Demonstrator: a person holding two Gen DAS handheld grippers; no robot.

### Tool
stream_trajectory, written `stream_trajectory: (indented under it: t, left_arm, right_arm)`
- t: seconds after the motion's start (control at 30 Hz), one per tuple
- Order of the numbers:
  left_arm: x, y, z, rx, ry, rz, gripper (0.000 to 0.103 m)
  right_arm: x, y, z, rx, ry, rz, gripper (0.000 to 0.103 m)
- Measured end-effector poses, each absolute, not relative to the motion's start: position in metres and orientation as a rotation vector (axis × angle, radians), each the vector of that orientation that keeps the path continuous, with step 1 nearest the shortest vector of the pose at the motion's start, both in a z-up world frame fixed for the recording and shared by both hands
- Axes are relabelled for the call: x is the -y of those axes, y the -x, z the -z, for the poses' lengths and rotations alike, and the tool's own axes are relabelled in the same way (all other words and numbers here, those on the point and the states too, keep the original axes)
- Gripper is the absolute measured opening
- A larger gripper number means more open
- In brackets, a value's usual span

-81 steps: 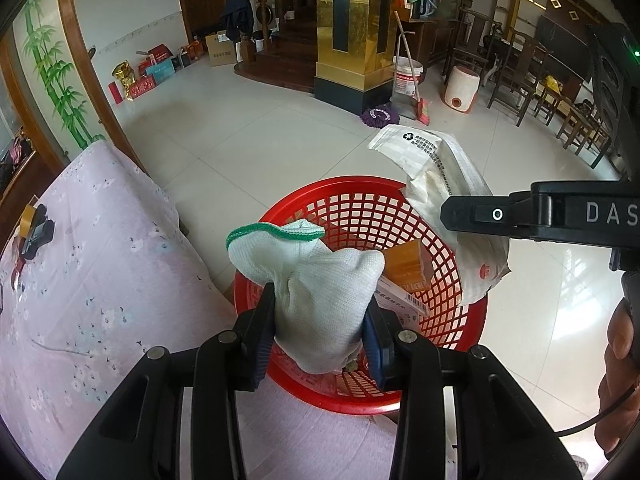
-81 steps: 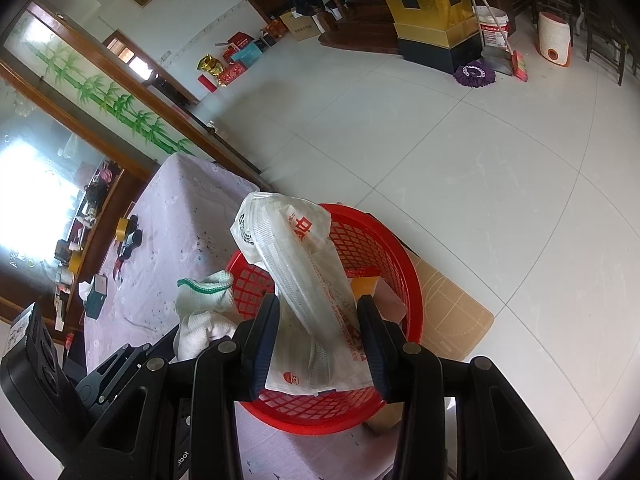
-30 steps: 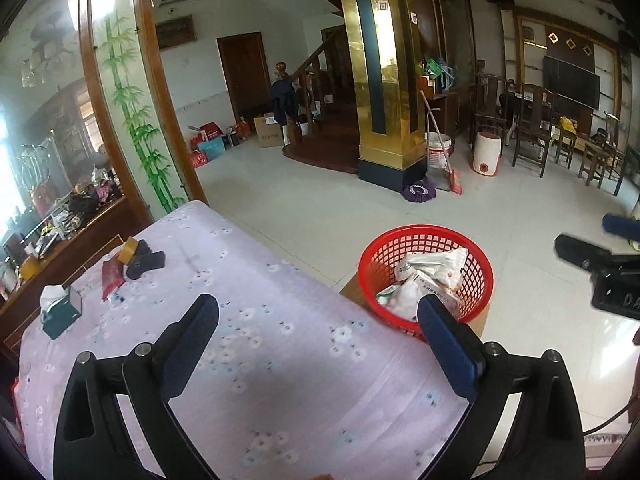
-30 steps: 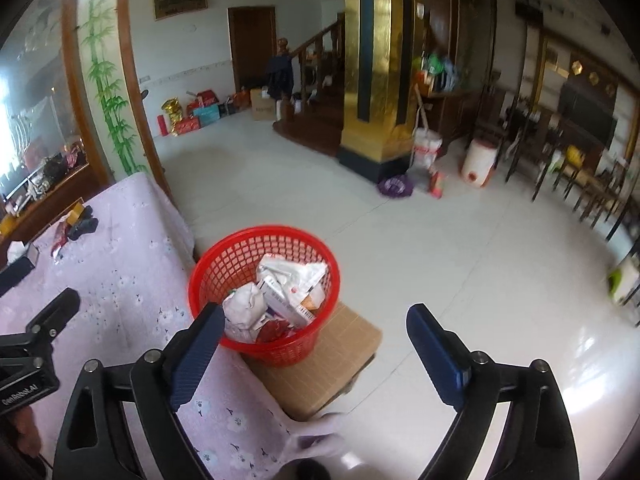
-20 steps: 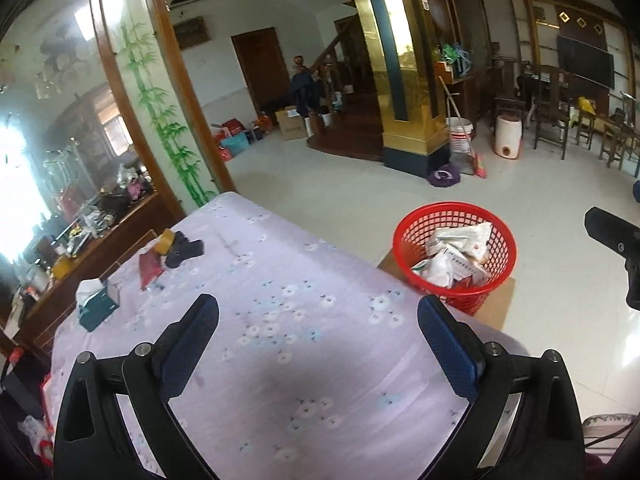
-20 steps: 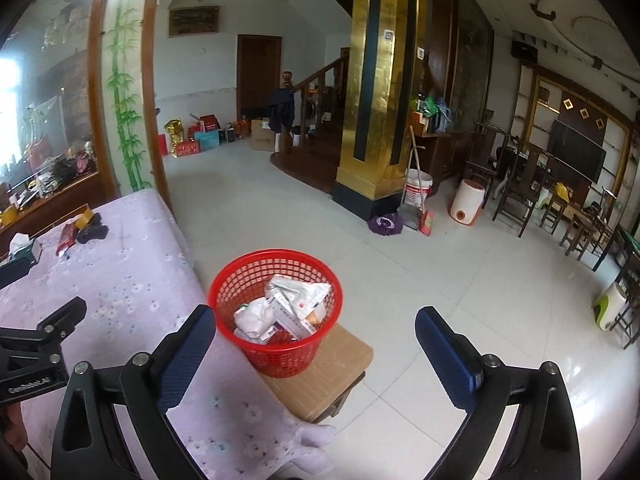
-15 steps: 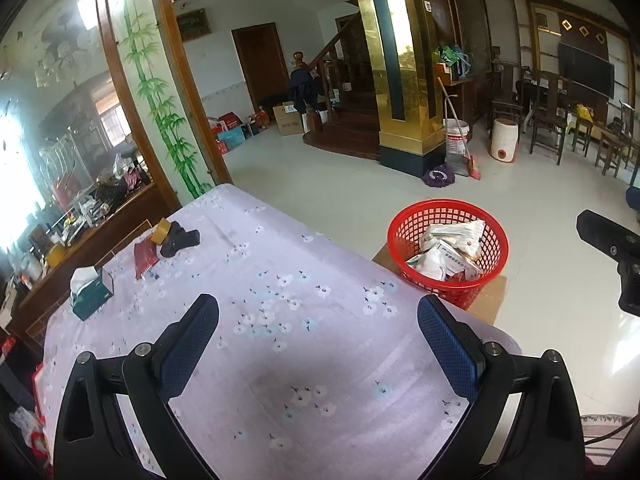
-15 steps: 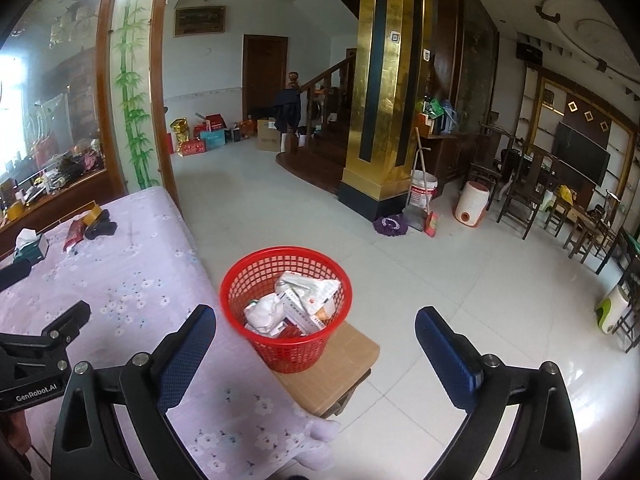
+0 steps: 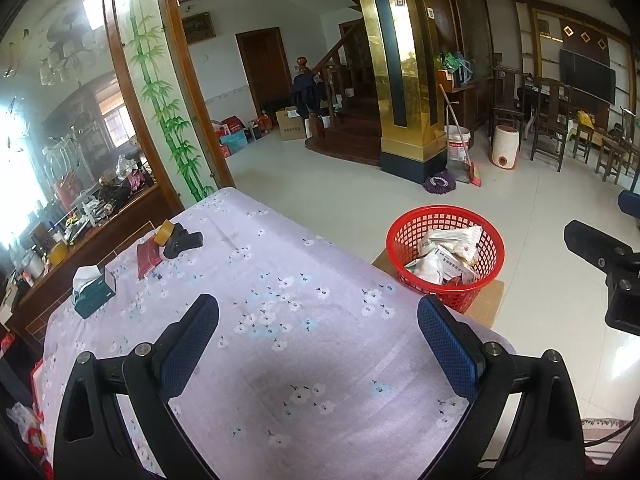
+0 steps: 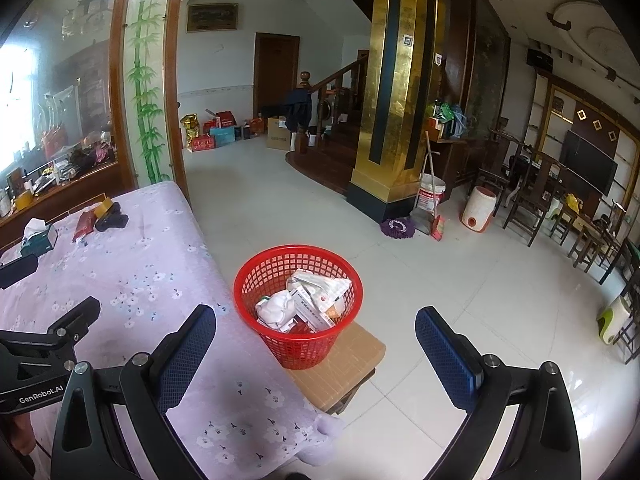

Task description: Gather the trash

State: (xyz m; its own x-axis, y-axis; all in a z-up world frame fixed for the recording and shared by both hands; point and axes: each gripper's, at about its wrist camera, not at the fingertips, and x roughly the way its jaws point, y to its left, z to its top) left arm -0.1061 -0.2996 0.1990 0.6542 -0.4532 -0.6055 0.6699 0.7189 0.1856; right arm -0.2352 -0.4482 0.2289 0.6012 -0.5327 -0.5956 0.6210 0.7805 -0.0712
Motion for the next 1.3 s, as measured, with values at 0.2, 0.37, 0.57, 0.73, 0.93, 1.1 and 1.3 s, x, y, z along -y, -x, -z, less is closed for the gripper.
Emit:
stream_trajectory:
  t: [0.2, 0.37, 0.57, 0.73, 0.93, 1.1, 1.3]
  left_arm:
    - [0.298, 0.106, -0.2, -0.561, -0.418, 0.65, 0.099]
    - [0.297, 0.107, -0.2, -0.556, -0.422, 0.633, 0.099]
    - [0.296, 0.106, -0.2, -0.551, -0.425, 0.62, 0.099]
    - [0.296, 0.105, -0.199, -0.551, -0.426, 0.618, 0.099]
    - [0.295, 0.105, -0.199, -0.551, -0.424, 0.621, 0.099]
    - [0.295, 0.105, -0.198, -0.554, -0.424, 0.621, 0.099]
    - [0.294, 0.105, -0.198, -0.555, -0.423, 0.62, 0.099]
  right_arm:
    - [0.448, 0.231, -0.228, -0.648, -0.149, 0.663, 0.101]
    - [0.446, 0.226, -0.227, -0.65, -0.139, 0.652, 0.102]
    - [0.444, 0.223, -0.225, -0.654, -0.137, 0.641, 0.101]
    - [0.441, 0.222, -0.225, -0.656, -0.131, 0.636, 0.102]
    - [0.439, 0.222, -0.224, -0.657, -0.133, 0.633, 0.102]
    - [0.435, 0.22, -0.222, -0.663, -0.131, 0.625, 0.102]
    - [0.435, 0.22, -0.222, -0.664, -0.131, 0.625, 0.102]
